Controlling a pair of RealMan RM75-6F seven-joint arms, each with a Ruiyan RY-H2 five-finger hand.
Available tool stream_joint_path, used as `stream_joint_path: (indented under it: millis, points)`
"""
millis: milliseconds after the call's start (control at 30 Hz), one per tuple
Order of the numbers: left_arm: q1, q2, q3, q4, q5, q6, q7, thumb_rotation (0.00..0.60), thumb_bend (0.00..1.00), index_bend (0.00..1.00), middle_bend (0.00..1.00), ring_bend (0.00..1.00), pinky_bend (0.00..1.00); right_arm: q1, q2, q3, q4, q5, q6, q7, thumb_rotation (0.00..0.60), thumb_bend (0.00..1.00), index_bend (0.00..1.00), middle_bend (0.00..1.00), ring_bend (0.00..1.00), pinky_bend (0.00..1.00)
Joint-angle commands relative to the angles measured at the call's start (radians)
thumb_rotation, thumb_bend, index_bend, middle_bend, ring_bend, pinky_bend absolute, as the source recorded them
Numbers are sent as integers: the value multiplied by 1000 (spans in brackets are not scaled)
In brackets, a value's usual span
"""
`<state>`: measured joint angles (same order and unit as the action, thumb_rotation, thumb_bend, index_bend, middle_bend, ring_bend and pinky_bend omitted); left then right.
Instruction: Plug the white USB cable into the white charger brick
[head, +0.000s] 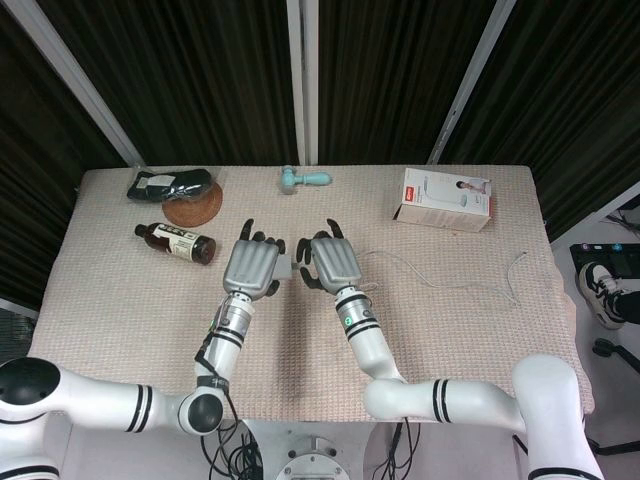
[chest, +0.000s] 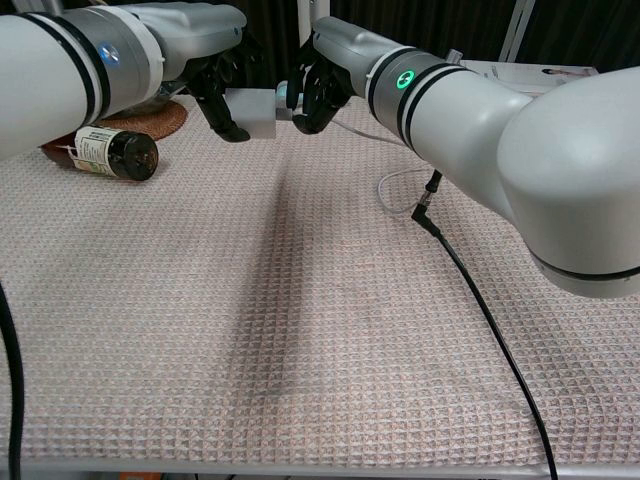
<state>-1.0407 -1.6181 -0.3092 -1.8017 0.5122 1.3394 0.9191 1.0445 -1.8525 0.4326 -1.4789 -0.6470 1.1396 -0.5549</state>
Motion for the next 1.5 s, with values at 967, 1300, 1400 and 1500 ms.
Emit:
stream_joint_path:
  millis: [967,1300,1400,1500]
  points:
    - [92,2,165,196,93,-214,-147,600,252,313,315,117,3,-206,321,-120,-220,-110,36,46,600,100,0,194,55,0]
    - [144,31,183,218,161,-221,-230,600,245,145,223,66,0,-312,451,-172,-266,-198,35,157,600,106,0,185,55,0]
    - [216,124,199,156,281,-124,-307,600,242,148,223,66,0,-362,523,-201,-294,-259,37,210,600,128,0,184,55,1]
    - [314,252,238,116,430,-16,-413,600,236,160,223,66,0,-428,624,-236,-320,-364,41,309,600,187,29,185,55,2]
